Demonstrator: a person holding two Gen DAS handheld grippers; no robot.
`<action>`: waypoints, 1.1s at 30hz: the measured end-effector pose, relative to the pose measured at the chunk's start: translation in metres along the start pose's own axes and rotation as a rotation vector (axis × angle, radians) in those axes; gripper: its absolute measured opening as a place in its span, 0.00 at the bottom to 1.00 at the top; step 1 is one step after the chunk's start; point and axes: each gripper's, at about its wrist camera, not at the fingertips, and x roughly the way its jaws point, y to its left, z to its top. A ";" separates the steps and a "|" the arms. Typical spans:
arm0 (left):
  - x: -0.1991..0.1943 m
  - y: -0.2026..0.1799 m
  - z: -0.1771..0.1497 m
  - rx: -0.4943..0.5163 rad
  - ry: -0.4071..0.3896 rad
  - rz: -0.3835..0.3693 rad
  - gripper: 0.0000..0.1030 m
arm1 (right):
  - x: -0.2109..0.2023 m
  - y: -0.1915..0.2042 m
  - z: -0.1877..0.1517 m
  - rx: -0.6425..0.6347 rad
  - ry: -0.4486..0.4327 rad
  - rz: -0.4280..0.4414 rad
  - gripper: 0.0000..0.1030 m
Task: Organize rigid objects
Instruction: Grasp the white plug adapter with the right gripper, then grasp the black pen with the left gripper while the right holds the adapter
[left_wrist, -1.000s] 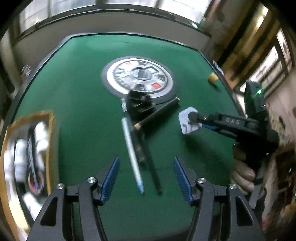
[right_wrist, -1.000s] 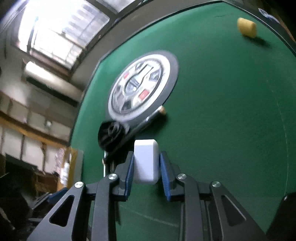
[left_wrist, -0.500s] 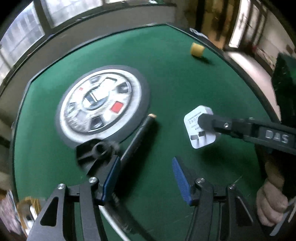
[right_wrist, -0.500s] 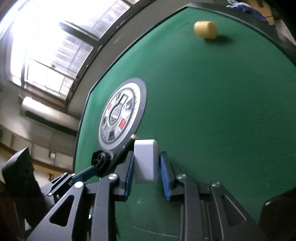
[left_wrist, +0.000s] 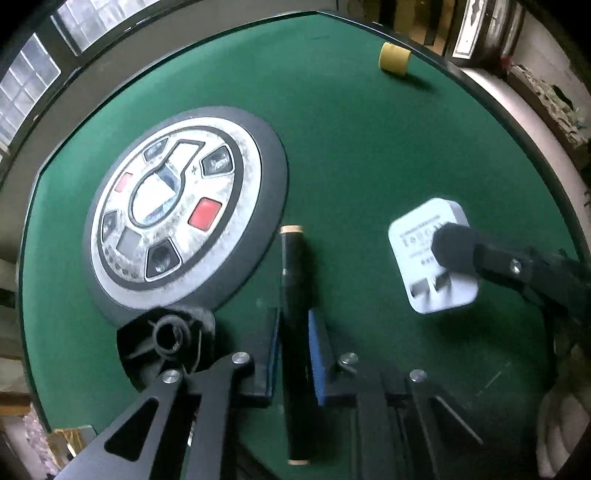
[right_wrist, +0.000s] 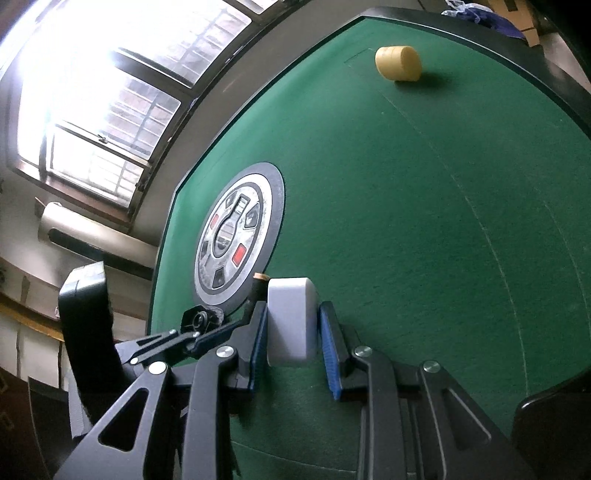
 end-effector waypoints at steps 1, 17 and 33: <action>-0.001 0.002 -0.003 -0.017 0.003 -0.011 0.13 | 0.001 0.001 0.000 -0.003 0.001 -0.002 0.25; -0.028 -0.019 -0.090 -0.198 -0.016 -0.032 0.25 | 0.014 0.012 -0.008 -0.068 0.052 0.006 0.25; -0.114 0.043 -0.201 -0.555 -0.168 -0.297 0.14 | 0.007 0.051 -0.041 -0.174 0.093 0.157 0.25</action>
